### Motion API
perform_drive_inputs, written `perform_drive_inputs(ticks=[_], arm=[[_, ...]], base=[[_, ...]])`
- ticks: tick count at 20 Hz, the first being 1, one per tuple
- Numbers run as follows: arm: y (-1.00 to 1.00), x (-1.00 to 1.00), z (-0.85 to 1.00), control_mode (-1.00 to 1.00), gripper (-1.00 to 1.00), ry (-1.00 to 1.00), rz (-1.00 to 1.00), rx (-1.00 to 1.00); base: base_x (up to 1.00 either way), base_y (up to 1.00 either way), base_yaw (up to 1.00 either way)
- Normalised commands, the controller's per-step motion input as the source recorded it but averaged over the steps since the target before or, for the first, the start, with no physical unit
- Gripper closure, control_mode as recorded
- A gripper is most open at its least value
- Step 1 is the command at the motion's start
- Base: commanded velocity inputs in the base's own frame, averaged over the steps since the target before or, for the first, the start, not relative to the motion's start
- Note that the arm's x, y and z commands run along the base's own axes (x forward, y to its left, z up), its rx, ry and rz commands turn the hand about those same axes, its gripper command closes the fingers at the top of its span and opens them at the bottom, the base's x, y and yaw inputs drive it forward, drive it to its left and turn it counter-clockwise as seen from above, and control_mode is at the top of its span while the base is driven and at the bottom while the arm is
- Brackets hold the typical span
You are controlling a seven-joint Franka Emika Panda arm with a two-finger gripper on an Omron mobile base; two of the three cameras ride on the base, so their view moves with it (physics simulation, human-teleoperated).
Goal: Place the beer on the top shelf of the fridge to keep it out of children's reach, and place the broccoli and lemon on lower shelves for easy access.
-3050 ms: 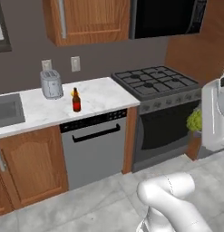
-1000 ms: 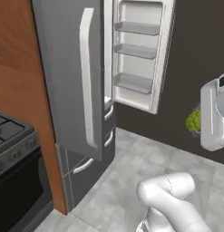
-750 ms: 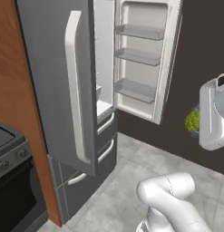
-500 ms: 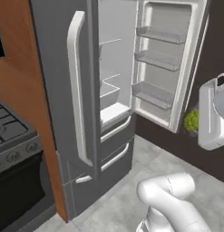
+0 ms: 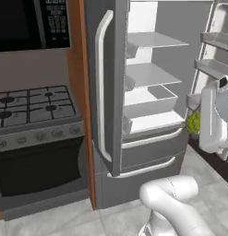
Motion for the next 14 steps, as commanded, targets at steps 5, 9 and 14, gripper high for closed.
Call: perform_drive_inputs(ticks=[5,9,14], arm=[[0.00,0.00,0.00,1.00,1.00,0.00,0.00,0.00],[0.00,0.00,0.00,1.00,1.00,0.00,0.00,0.00],[0.00,0.00,0.00,1.00,1.00,0.00,0.00,0.00]], base=[[0.29,-0.81,0.57],[0.24,-0.79,0.35],[0.25,-0.33,0.11]])
